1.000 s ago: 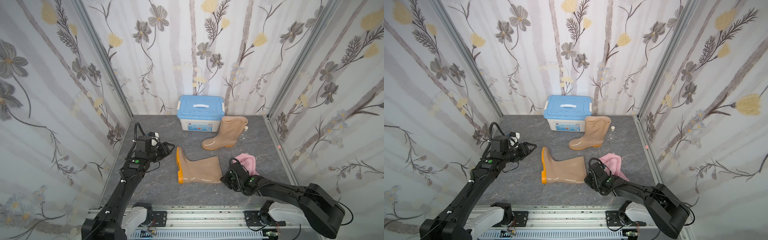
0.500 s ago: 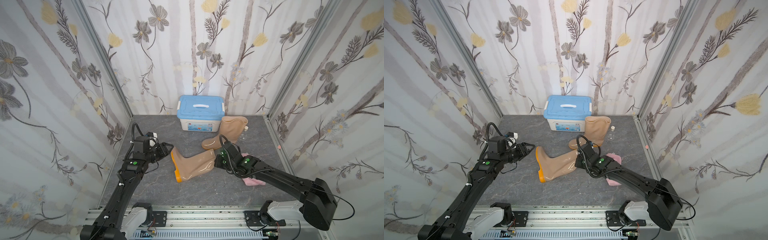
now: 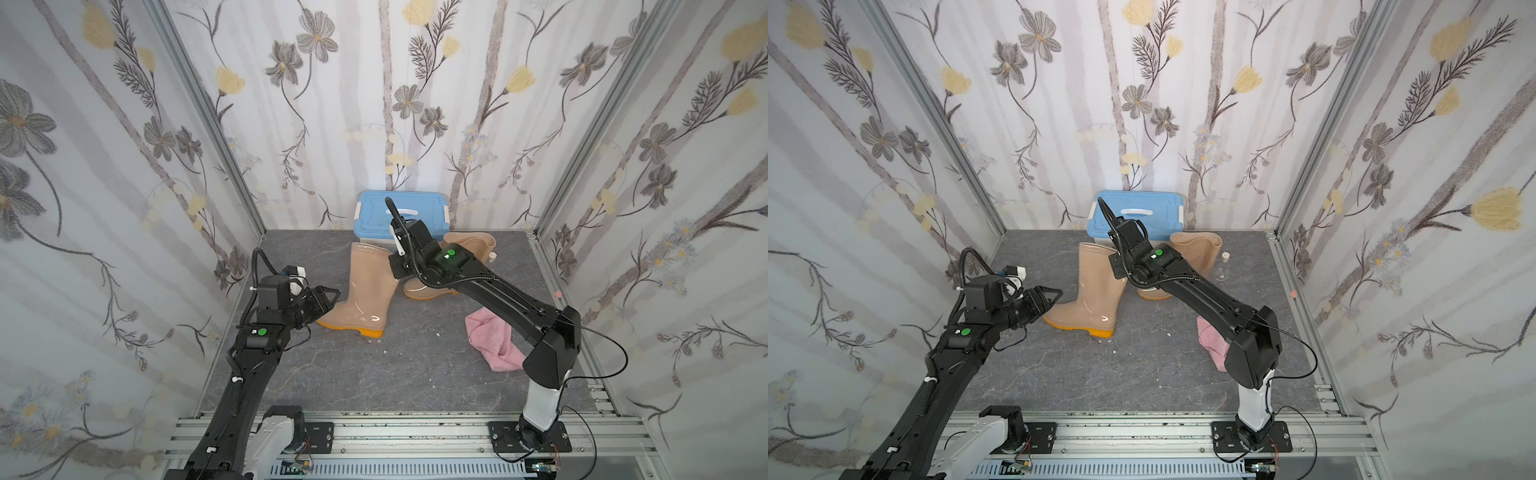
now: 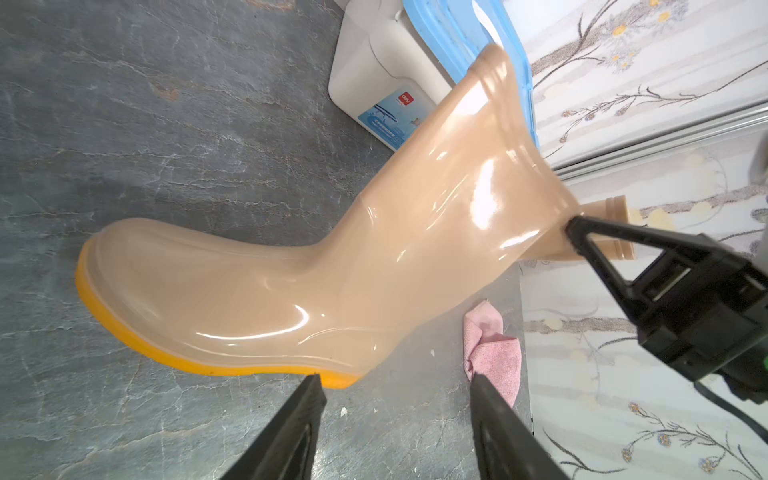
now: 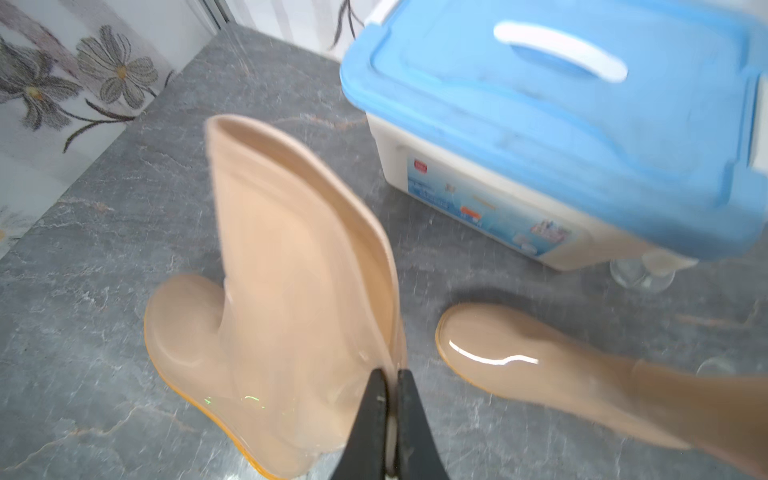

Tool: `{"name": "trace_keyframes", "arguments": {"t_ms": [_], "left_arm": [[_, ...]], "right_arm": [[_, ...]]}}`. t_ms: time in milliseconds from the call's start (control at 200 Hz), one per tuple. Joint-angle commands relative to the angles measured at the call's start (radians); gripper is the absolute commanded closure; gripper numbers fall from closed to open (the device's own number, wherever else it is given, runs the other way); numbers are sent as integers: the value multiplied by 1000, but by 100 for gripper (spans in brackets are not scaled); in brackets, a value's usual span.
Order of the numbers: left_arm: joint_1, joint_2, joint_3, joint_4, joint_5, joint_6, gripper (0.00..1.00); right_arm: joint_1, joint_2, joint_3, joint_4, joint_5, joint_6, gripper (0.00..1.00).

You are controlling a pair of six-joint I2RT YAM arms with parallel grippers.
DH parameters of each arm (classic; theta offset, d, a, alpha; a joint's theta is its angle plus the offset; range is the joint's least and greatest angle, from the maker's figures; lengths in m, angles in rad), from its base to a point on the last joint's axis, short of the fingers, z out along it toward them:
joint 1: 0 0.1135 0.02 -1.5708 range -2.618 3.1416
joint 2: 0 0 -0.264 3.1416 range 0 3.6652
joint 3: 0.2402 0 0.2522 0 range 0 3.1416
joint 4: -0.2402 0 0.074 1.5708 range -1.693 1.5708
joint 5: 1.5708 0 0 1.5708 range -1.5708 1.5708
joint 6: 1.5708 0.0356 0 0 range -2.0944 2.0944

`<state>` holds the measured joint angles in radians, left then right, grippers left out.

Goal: Wipe the rubber boots with a cloth
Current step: Place the rubber boot at the center of the board, then reset both arms

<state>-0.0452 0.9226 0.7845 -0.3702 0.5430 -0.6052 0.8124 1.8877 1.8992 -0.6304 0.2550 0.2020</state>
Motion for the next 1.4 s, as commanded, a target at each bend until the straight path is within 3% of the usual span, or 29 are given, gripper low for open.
{"name": "trace_keyframes", "arguments": {"t_ms": [0,140,330,385,425,495,620,774,859,959,1034,1129,1249,1394], "left_arm": [[16,-5,-12,0,1,18,40],[40,-6,-36,0,2,18,40],[51,3,-45,5,-3,16,40],[56,5,-45,5,-3,17,40],[57,7,-46,5,-5,17,40],[61,13,-43,3,-5,21,40],[69,25,-35,0,-8,28,40],[83,37,5,-22,-15,35,39],[92,49,45,-53,-28,46,36],[97,76,93,-87,-54,72,33],[98,102,121,-105,-78,95,22],[103,136,144,-108,-87,115,18],[109,180,170,-115,-100,139,12],[121,201,193,-142,-134,168,6]], "right_arm": [[1,41,80,28,78,-161,100],[1,44,71,59,83,-216,100],[15,-79,-175,227,27,-249,100],[31,-102,-222,233,19,-247,95],[32,-118,-253,238,10,-248,86],[32,-144,-289,236,0,-253,46],[31,-169,-269,187,28,-263,1],[27,-205,-160,64,120,-267,0],[15,-280,-192,37,174,-249,0],[-90,-429,-320,36,191,-202,0],[-166,-532,-445,51,194,-169,0],[-254,-642,-598,85,211,-144,0],[-364,-731,-753,120,245,-99,0],[-573,-804,-928,219,186,-24,0]]}}
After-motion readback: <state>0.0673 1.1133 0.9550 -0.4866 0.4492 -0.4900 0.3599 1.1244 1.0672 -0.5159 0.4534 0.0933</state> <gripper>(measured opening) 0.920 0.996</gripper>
